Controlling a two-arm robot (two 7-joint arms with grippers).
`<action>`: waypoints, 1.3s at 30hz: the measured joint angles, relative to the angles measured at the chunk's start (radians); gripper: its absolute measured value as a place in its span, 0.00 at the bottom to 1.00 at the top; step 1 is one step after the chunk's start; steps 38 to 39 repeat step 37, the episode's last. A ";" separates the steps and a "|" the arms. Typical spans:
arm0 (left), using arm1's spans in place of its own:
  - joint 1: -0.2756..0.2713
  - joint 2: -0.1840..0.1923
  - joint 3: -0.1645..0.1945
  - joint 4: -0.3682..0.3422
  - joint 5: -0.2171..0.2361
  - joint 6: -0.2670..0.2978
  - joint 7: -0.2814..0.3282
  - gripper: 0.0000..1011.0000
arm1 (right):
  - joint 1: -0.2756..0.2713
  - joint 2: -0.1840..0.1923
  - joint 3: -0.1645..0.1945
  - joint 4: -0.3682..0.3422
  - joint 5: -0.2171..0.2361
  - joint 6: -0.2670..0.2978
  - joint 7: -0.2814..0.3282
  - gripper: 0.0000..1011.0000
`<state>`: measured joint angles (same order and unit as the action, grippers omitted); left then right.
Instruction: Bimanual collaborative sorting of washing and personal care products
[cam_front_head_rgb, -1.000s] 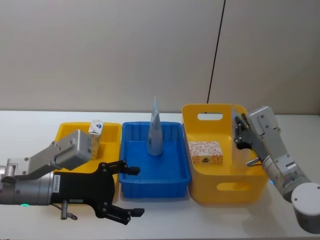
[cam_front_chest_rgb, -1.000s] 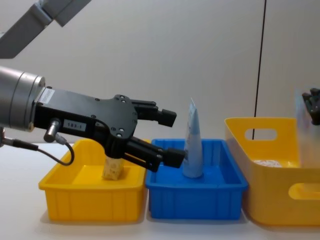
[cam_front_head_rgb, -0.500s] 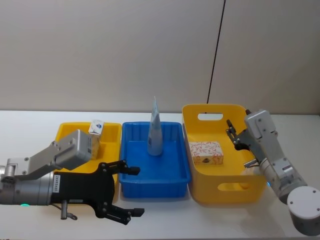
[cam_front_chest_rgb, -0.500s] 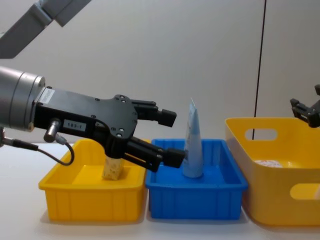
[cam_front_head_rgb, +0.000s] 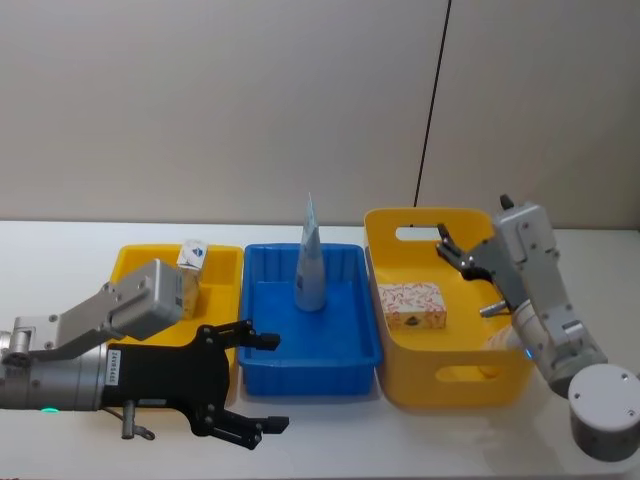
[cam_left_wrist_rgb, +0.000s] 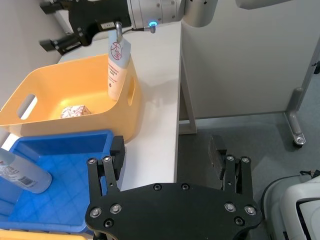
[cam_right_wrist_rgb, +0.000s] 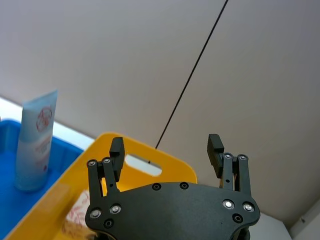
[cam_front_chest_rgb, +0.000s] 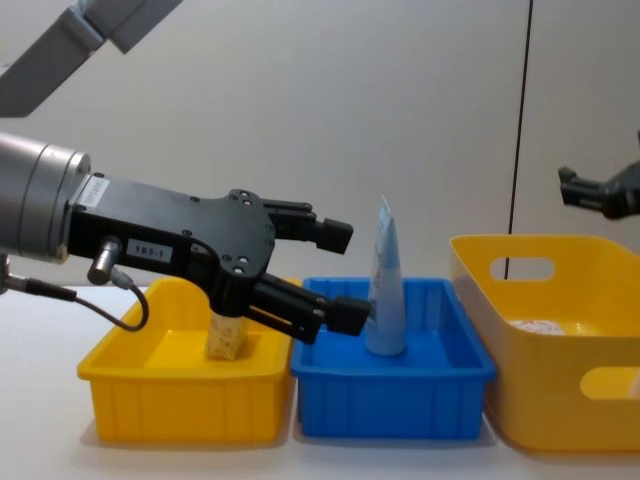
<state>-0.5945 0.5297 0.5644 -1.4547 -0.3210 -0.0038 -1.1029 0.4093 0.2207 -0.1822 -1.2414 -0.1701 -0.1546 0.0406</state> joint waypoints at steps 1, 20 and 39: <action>0.000 0.000 0.000 0.000 0.000 0.000 0.000 0.99 | 0.001 -0.005 0.004 -0.006 0.008 -0.003 0.000 0.99; 0.000 0.000 0.000 0.000 0.000 0.000 0.000 0.99 | -0.149 -0.060 0.069 -0.310 0.175 0.110 0.075 0.99; 0.000 0.000 0.000 0.000 0.000 0.000 0.000 0.99 | -0.488 -0.033 0.075 -0.668 0.206 0.200 0.092 0.99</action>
